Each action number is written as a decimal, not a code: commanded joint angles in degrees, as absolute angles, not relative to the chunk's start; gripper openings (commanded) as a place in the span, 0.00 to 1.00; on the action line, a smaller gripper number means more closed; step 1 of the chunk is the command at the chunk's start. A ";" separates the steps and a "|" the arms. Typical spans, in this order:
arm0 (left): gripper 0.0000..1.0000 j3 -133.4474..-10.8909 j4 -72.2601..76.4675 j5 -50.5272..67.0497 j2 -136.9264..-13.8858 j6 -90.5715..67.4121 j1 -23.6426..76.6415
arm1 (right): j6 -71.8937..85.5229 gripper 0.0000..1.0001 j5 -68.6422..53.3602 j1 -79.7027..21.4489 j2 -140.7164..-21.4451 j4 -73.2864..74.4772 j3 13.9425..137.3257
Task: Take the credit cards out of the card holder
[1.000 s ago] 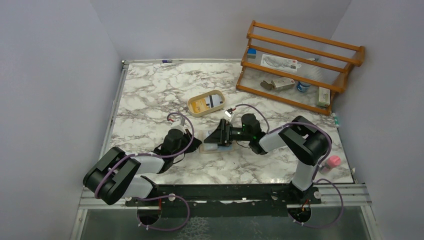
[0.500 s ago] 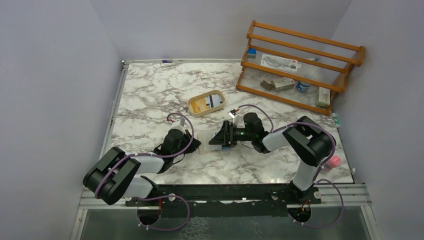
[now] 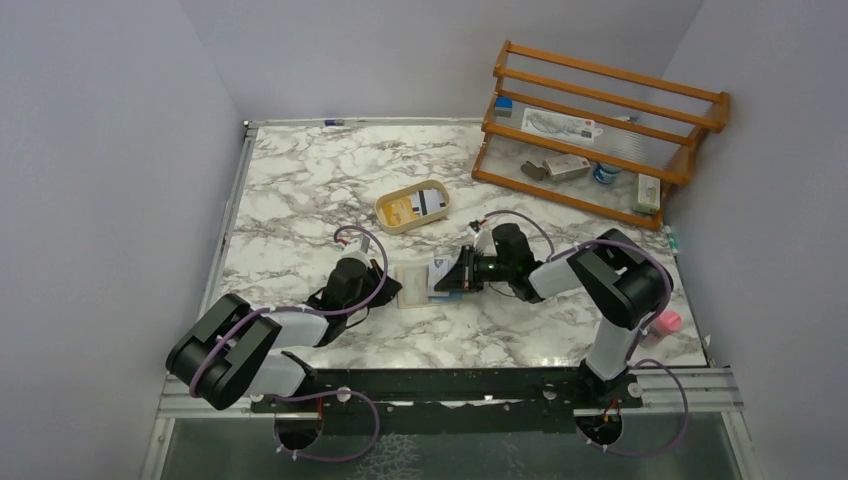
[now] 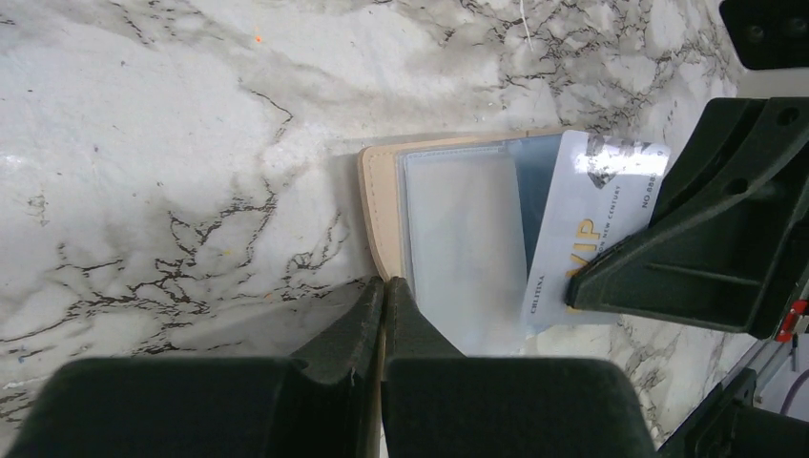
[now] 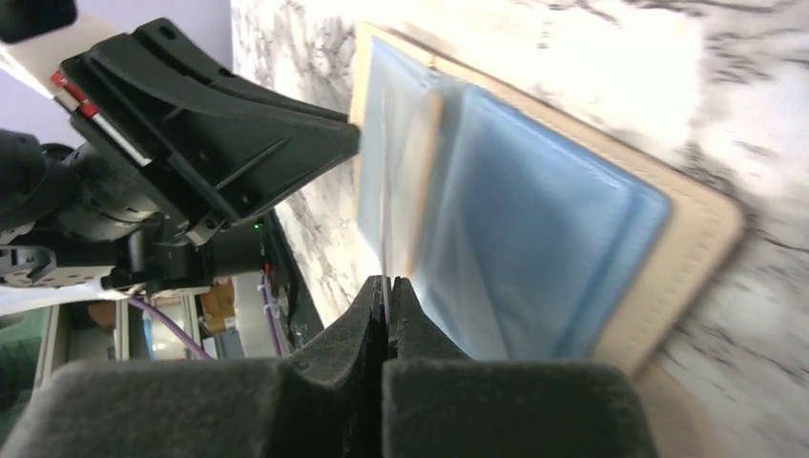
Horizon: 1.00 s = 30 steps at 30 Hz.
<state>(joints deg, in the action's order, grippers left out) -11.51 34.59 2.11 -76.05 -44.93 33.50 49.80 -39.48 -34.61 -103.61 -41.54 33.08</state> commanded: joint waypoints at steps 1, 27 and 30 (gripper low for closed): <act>0.00 -11.36 34.30 2.31 -75.01 -43.61 33.57 | 44.28 0.01 -38.23 -32.47 -100.51 -32.98 33.97; 0.00 -8.87 33.22 2.70 -70.22 -43.25 33.48 | 13.14 0.01 -28.39 -27.49 -122.64 21.86 101.23; 0.00 -9.18 32.90 2.84 -69.87 -43.17 33.49 | 12.35 0.01 -28.39 -27.07 -125.73 23.16 103.94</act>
<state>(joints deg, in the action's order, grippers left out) -9.28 33.45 2.15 -71.22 -43.88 33.50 15.14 -29.50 -27.53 -122.67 17.78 99.70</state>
